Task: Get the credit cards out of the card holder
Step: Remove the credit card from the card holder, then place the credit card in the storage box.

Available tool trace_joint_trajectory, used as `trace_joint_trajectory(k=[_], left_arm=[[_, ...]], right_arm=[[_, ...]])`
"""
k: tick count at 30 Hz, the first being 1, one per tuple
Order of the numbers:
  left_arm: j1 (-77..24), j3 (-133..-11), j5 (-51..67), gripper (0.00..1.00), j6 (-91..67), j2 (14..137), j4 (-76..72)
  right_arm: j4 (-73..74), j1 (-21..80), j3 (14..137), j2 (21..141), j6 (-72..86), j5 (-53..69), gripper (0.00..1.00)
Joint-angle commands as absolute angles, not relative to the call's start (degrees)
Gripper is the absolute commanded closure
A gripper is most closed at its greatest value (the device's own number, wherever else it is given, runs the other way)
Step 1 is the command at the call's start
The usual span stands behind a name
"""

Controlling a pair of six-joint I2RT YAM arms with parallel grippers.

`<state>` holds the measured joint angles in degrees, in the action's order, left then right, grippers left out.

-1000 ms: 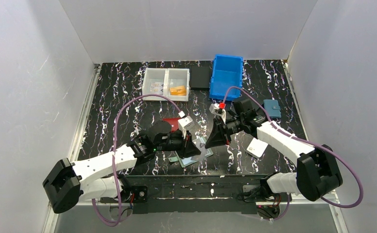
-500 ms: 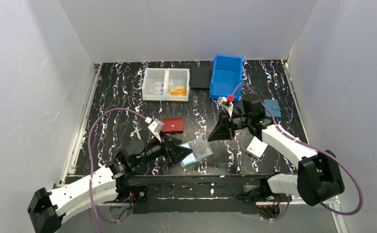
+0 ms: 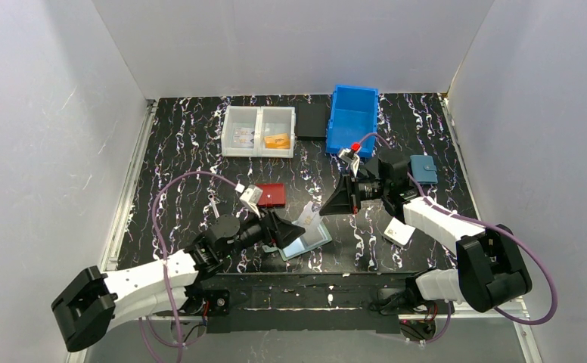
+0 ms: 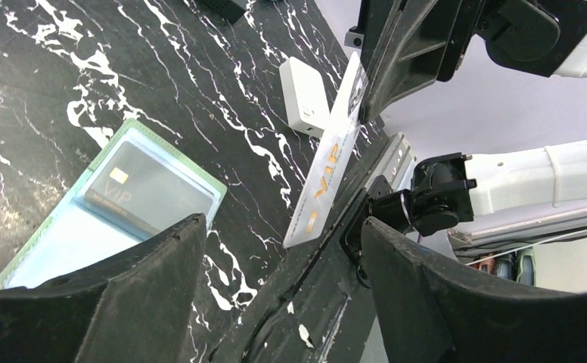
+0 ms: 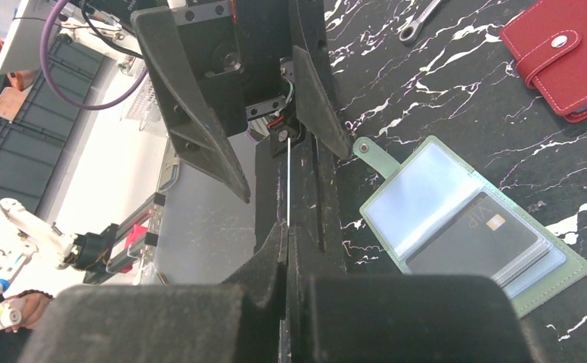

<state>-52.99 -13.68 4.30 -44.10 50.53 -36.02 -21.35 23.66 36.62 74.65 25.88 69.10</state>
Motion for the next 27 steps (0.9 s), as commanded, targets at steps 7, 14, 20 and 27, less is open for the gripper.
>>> trace_joint_trajectory(k=[7, 14, 20, 27], left_arm=[[-52.7, -17.4, 6.4, 0.54, -43.6, 57.1, -45.7], [-52.4, -18.1, 11.2, 1.0, -38.9, 57.6, -48.2], [-46.9, -22.7, 18.4, 1.0, -25.8, 47.6, -24.1], [-38.1, -45.3, 8.2, 1.0, 10.8, 43.6, 27.1]], right_arm=[[-25.2, 23.5, 36.6, 74.9, 27.7, 69.4, 0.99], [-24.9, 23.5, 36.7, 74.9, 26.7, 69.9, 0.99], [-12.0, 22.6, 40.8, 73.9, 13.4, 71.1, 0.49], [-3.6, 16.9, 41.2, 69.0, 4.0, 67.5, 0.02]])
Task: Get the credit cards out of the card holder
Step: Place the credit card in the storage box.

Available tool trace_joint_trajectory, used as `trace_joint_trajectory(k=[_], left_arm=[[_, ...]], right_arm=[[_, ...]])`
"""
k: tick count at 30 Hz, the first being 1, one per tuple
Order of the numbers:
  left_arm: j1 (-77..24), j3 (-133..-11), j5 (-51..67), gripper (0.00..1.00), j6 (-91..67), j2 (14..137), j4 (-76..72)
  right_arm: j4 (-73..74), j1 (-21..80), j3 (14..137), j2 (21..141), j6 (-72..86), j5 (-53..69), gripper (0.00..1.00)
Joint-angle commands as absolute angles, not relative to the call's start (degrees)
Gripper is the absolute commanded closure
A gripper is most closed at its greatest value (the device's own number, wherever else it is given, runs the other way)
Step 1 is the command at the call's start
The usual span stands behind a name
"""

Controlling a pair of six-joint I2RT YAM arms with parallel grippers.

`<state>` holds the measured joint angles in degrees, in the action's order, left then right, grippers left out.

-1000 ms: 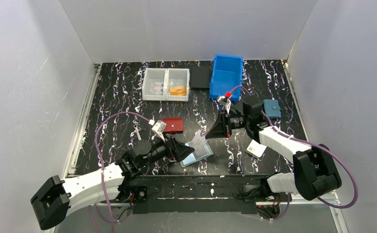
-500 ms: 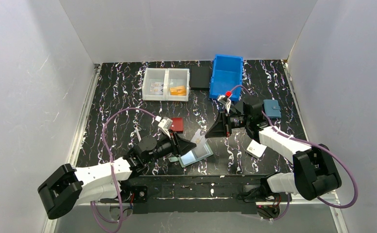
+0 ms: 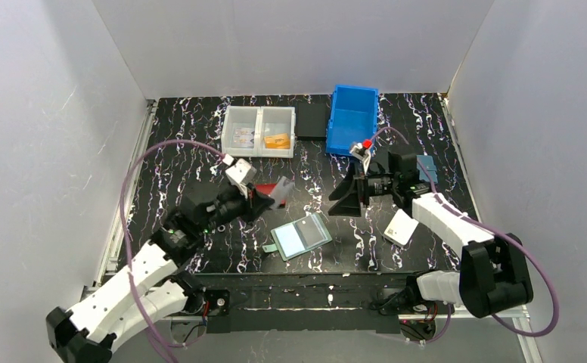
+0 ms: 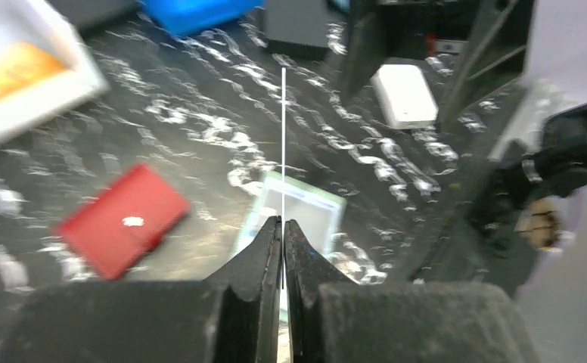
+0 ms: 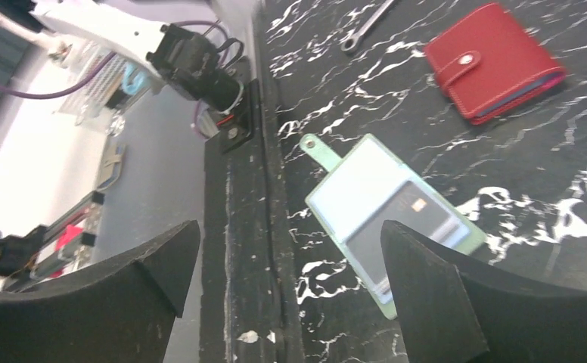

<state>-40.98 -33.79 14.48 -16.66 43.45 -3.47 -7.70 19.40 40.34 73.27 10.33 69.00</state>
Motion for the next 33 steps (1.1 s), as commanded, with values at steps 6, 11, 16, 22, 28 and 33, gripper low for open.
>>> trace_joint_trajectory(k=[6, 11, 16, 22, 28, 33], left_arm=[[-24.0, -63.7, 7.0, 1.0, 36.2, 60.2, 40.9], [-15.4, -73.5, 15.3, 1.0, 48.3, 74.0, 41.3], [-10.9, -90.1, 23.5, 1.0, 53.9, 93.8, 43.5], [-10.3, -103.0, 23.0, 1.0, 57.0, 106.8, 46.7], [-8.1, -108.1, 25.2, 1.0, 57.2, 113.7, 45.7], [-6.7, -111.8, 26.5, 1.0, 56.6, 118.2, 44.9]], right_arm=[[-3.8, 15.0, 40.6, 68.2, 3.9, 66.8, 0.02], [-3.3, 14.2, 40.6, 68.3, 3.5, 66.6, 0.02], [-3.2, 13.5, 40.4, 67.9, 3.6, 66.9, 0.02], [-4.3, 13.1, 40.1, 68.0, 4.7, 67.7, 0.01], [-5.2, 12.7, 39.9, 68.5, 5.7, 68.5, 0.02], [-6.0, 12.3, 39.8, 69.4, 6.5, 69.3, 0.02]])
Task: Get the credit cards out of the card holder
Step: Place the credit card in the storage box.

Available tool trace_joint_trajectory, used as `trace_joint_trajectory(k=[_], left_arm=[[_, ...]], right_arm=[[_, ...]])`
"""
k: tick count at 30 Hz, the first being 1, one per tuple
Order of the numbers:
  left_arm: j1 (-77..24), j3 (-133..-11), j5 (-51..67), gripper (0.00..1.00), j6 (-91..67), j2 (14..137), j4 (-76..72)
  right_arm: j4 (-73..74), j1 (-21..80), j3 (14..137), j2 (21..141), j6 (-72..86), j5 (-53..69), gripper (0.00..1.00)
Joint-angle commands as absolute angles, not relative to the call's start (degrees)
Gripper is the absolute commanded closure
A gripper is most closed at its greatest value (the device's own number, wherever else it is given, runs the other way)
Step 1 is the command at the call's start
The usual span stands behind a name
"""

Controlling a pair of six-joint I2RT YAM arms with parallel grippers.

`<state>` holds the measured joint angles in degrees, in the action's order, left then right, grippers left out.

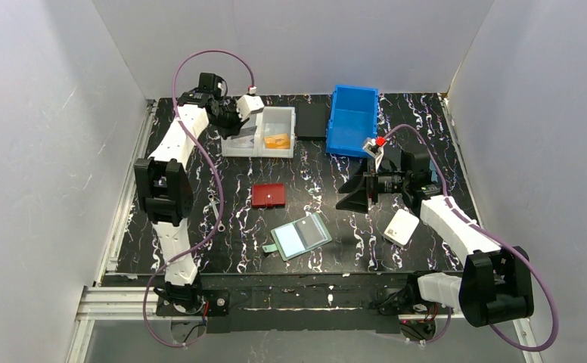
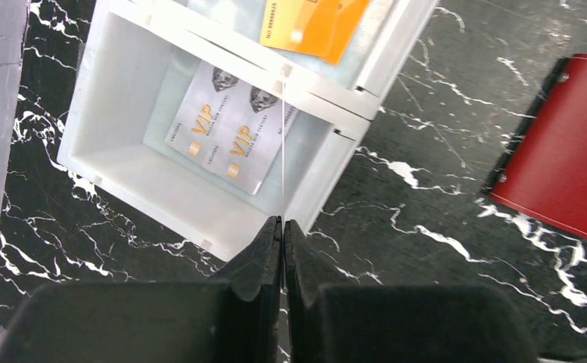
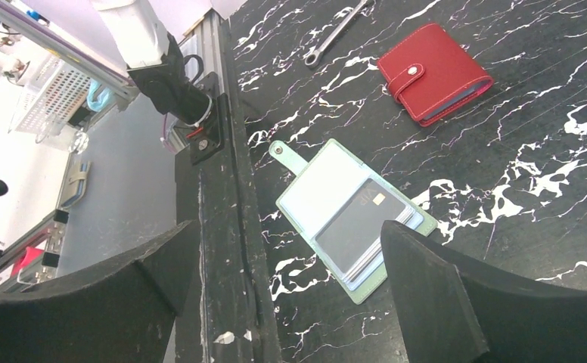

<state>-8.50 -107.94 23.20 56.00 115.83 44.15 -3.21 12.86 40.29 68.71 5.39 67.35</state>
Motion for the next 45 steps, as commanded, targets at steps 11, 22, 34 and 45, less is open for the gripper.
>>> trace_joint_trajectory(k=[11, 22, 34, 45], left_arm=[[-3.9, -112.5, 30.2, 1.0, 64.1, 121.2, 46.4], [-3.7, -115.1, 34.1, 1.0, 65.4, 125.5, 47.0], [-3.7, -115.4, 33.7, 0.96, 65.5, 129.5, 46.8], [-3.7, -109.7, 23.9, 0.58, 49.1, 125.0, 26.9]], right_arm=[[-7.1, 11.1, 39.7, 71.1, 7.8, 70.5, 0.02], [-7.8, 10.4, 39.6, 72.3, 8.5, 70.9, 0.02], [-8.5, 10.1, 39.5, 72.7, 9.1, 71.4, 0.02], [-9.0, 9.9, 39.4, 72.9, 9.5, 71.8, 0.02]])
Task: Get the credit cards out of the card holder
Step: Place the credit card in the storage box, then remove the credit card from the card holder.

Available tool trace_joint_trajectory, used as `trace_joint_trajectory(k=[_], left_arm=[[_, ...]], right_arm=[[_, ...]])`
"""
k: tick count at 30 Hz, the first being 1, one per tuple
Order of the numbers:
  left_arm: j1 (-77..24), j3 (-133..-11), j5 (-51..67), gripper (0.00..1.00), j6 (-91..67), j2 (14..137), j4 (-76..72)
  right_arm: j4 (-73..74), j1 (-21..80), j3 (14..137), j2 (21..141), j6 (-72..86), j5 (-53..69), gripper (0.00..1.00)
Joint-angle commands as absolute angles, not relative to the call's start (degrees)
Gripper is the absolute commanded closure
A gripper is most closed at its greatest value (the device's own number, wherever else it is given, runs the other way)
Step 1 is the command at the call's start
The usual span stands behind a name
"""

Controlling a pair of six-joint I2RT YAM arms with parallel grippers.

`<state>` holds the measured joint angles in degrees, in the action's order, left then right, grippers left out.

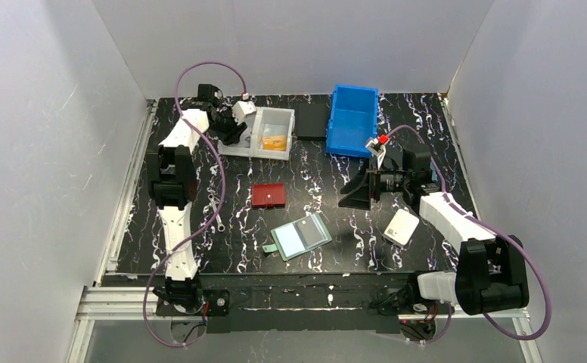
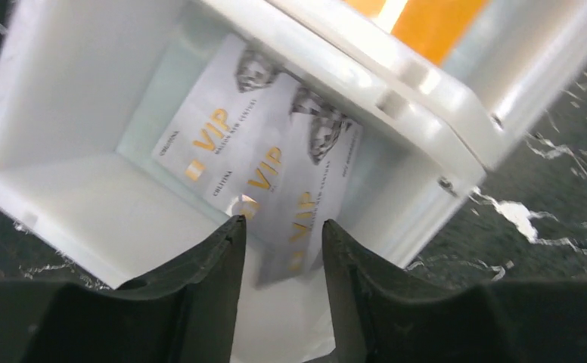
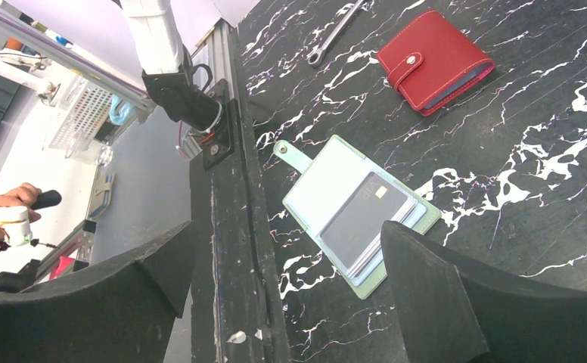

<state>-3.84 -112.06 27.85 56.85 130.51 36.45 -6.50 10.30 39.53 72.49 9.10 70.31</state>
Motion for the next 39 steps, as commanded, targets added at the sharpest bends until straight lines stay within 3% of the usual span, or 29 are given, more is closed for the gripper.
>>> trace_joint_trajectory(k=[1, 11, 15, 23, 27, 29, 32, 39], left_arm=[[-3.7, -109.8, 23.1, 0.57, 48.2, 124.7, 26.1], [-4.0, -110.7, 22.7, 0.53, 40.4, 120.3, 22.9], [-4.0, -106.2, 24.8, 0.47, 30.6, 113.9, 18.9], [-3.8, -76.8, 28.8, 0.31, -1.2, 88.8, 1.1], [-3.4, -62.3, 31.1, 0.28, -19.5, 78.0, -3.6], [-3.3, -56.0, 34.6, 0.29, -25.2, 73.6, -3.7], [-3.6, -48.1, 38.5, 0.38, -32.8, 66.4, -1.6], [-9.9, -33.6, 31.2, 0.36, -36.7, 38.9, 11.4]], right_arm=[[-9.1, 9.9, 39.4, 72.8, 9.6, 71.9, 0.01], [-9.3, 9.9, 39.3, 72.1, 9.6, 72.0, 0.01], [-8.9, 9.9, 39.2, 71.4, 8.4, 71.7, 0.02], [7.9, 9.8, 43.6, 71.1, -9.4, 68.3, 0.02], [15.0, 9.8, 45.6, 70.7, -17.0, 64.4, 0.02], [16.3, 9.8, 45.9, 70.3, -18.8, 63.0, 0.02], [17.7, 9.8, 46.0, 69.4, -20.6, 61.8, 0.02], [18.3, 9.8, 45.7, 66.7, -22.4, 61.6, 0.02]])
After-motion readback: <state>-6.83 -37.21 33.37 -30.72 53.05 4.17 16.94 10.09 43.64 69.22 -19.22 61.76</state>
